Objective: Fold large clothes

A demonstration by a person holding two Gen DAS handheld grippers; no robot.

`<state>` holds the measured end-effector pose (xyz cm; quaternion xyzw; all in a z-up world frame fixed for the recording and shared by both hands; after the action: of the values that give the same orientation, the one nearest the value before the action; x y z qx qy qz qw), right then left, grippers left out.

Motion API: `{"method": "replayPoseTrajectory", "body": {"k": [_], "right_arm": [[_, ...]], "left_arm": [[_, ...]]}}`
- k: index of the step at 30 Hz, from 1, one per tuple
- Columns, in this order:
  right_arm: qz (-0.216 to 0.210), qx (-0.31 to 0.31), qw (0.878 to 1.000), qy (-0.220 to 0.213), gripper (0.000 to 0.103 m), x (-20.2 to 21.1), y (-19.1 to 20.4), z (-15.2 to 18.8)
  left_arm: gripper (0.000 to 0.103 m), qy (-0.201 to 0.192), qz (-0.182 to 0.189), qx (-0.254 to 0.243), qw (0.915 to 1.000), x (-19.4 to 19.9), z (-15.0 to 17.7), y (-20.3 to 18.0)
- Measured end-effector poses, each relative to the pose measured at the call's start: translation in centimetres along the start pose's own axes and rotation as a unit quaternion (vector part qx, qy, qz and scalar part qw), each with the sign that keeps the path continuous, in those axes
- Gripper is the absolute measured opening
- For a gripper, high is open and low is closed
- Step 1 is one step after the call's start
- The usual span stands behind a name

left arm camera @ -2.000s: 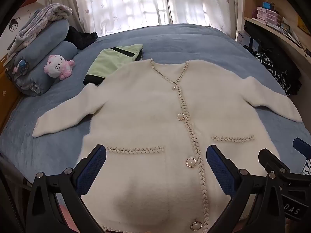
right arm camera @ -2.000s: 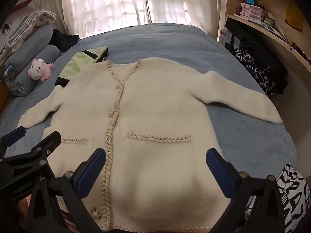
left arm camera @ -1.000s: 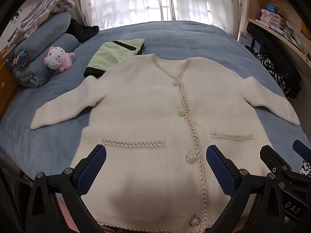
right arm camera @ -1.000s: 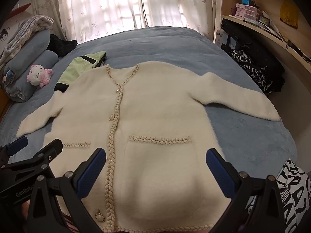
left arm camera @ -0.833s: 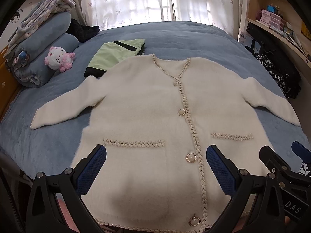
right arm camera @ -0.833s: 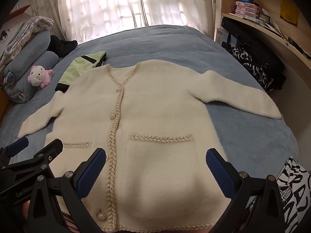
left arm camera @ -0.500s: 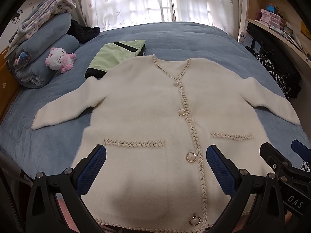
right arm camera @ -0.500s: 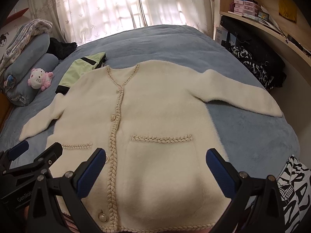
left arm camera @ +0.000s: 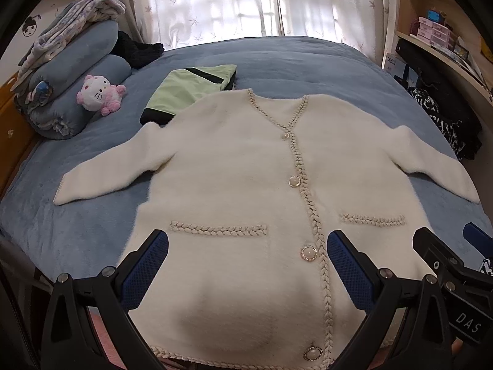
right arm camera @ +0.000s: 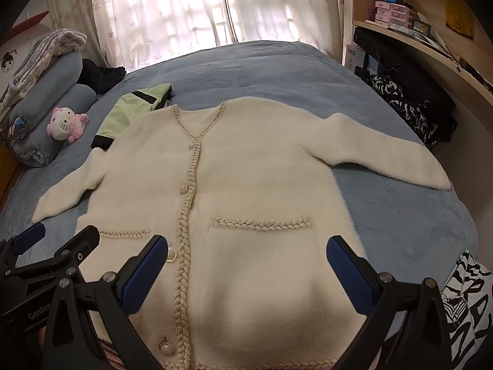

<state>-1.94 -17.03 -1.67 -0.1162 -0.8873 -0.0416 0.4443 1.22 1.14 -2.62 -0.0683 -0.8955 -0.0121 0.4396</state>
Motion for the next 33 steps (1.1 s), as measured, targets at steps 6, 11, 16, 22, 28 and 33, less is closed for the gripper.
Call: {"method": "replayPoseTrajectory", "body": {"k": [6,11,16,22,28,33], "right_arm": [[0.006,0.007,1.000,-0.011,0.103,0.2,0.4,-0.3],[0.004,0.009,1.000,-0.014,0.103,0.3,0.4,-0.5],[0.006,0.011,1.000,-0.019,0.103,0.3,0.4,-0.8],[0.011,0.020,0.999,-0.039,0.103,0.9,0.4,-1.7],[0.008,0.010,0.998,-0.057,0.103,1.4,-0.4,-3.2],[0.016,0.011,0.996,-0.089,0.103,2.5,-1.1,-4.6]], "left_arm": [[0.102,-0.001,0.001,0.003,1.0000,0.1,-0.2,0.2],[0.102,-0.002,0.002,0.006,1.0000,0.2,-0.5,0.2],[0.102,0.001,0.007,0.005,1.0000,0.1,-0.8,0.3],[0.102,-0.004,0.003,0.002,1.0000,0.0,-1.5,0.1],[0.102,-0.013,0.003,0.003,0.9999,0.1,-2.6,-0.1],[0.102,-0.033,0.001,-0.020,0.9992,0.7,-4.1,-1.2]]}}
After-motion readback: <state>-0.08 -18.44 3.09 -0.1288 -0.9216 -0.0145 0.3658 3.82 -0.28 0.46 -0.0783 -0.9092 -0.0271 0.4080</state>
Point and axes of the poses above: each gripper's, at about its wrist camera, not at the fingertips, and x roughly against the way its jaws point, y to its left, z to its underside, the point moved 3 cm from there along -x, roughly the way its jaws point, and after that the axes turned 7 degrees about z, right-handed, at the moved point
